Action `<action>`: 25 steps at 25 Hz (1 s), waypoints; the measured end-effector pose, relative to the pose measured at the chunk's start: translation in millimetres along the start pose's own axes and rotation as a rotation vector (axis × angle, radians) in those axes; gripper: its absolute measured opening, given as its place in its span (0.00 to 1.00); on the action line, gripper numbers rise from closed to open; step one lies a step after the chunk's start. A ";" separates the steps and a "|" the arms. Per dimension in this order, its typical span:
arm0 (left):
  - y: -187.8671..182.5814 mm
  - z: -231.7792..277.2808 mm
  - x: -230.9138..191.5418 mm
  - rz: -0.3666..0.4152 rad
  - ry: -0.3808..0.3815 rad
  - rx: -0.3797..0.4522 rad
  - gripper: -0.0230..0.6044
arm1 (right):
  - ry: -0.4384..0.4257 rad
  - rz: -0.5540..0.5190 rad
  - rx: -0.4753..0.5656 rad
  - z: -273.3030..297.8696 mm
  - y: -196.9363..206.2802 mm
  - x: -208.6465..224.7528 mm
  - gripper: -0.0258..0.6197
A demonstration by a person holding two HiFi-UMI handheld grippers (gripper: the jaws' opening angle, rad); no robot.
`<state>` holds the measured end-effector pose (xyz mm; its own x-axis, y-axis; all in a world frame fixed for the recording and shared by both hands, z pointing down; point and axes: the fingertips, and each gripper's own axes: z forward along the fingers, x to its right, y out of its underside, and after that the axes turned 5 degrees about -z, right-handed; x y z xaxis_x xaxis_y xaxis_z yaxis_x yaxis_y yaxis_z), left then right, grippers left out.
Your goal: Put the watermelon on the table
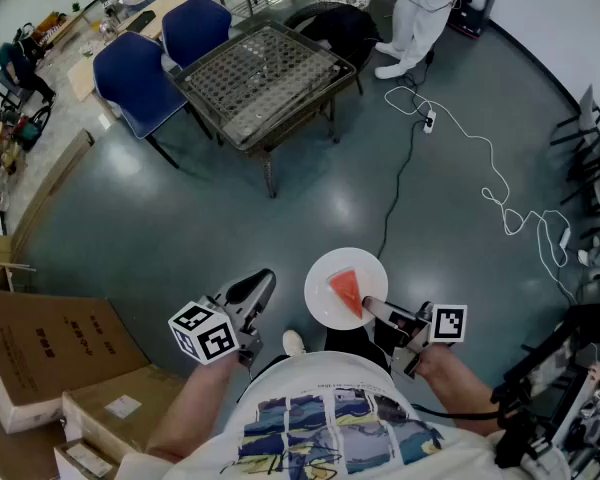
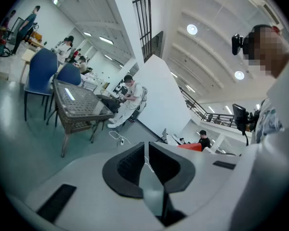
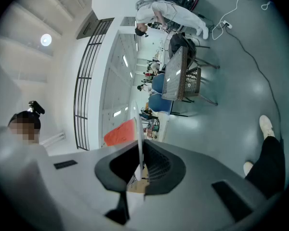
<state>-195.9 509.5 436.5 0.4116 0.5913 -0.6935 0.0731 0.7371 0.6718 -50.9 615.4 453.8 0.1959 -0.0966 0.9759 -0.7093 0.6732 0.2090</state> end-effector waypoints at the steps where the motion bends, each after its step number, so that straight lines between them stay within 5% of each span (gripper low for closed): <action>1: 4.8 -16.9 -3.2 0.005 -0.005 0.001 0.09 | -0.003 0.001 0.004 5.5 14.4 -4.5 0.08; 11: 32.1 -114.1 -21.7 0.001 -0.040 0.030 0.09 | -0.022 -0.049 -0.037 40.3 82.3 -30.1 0.08; 25: -18.4 -46.6 -17.1 0.110 -0.104 0.080 0.09 | -0.059 -0.037 -0.103 71.4 -9.9 -12.7 0.08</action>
<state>-246.6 501.1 423.9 0.5125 0.6272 -0.5865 0.0925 0.6388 0.7638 -94.7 557.6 443.8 0.1781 -0.1639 0.9703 -0.6281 0.7401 0.2403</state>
